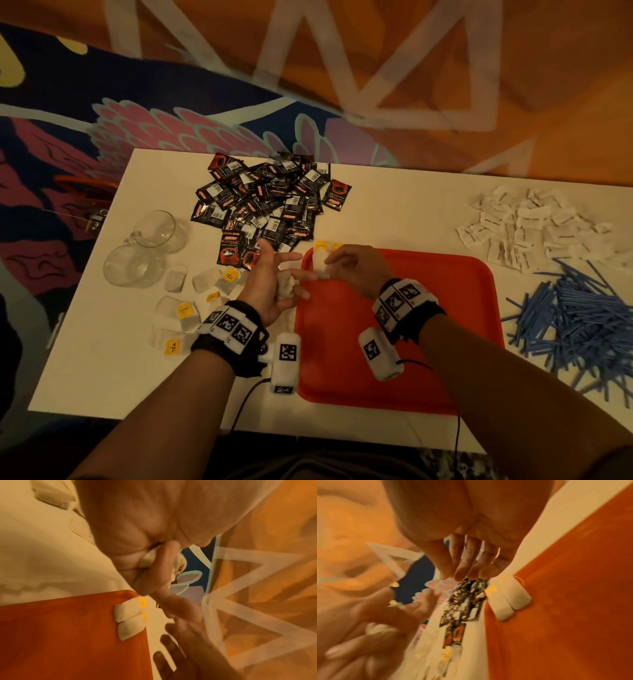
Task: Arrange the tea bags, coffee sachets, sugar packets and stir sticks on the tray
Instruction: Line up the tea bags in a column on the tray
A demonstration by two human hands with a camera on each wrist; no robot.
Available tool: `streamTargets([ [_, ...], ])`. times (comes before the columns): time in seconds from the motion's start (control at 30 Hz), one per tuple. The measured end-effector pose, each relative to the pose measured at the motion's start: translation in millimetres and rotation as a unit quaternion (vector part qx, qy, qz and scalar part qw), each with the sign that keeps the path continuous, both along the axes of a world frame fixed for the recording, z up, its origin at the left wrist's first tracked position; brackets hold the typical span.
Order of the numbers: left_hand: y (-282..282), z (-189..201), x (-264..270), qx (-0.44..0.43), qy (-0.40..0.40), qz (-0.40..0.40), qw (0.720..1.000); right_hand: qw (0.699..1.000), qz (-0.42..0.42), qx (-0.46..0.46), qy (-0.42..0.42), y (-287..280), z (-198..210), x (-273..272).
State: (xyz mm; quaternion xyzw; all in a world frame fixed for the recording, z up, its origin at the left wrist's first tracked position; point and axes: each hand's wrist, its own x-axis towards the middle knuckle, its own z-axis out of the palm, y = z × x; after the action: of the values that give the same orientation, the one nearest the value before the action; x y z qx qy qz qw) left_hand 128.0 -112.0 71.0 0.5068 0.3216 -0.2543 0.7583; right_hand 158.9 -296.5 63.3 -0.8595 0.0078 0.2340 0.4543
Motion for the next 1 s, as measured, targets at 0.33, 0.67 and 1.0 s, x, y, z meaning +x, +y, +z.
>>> streamTargets([
  [0.33,-28.6,32.4,2.4,-0.055,-0.02,-0.085,0.995,0.997,0.075,0.033,0.004,6.0,46.9,-7.6],
  [0.67,-19.9,30.1,-12.4,0.331,-0.316,-0.139,0.878,0.884,-0.273,0.295,0.239,-11.9,58.3,-5.7],
  [1.0,-27.8,27.3,-9.1,0.494,-0.539,-0.144,0.667,0.844,-0.262,0.333,0.33,-11.0,55.2,-9.0],
])
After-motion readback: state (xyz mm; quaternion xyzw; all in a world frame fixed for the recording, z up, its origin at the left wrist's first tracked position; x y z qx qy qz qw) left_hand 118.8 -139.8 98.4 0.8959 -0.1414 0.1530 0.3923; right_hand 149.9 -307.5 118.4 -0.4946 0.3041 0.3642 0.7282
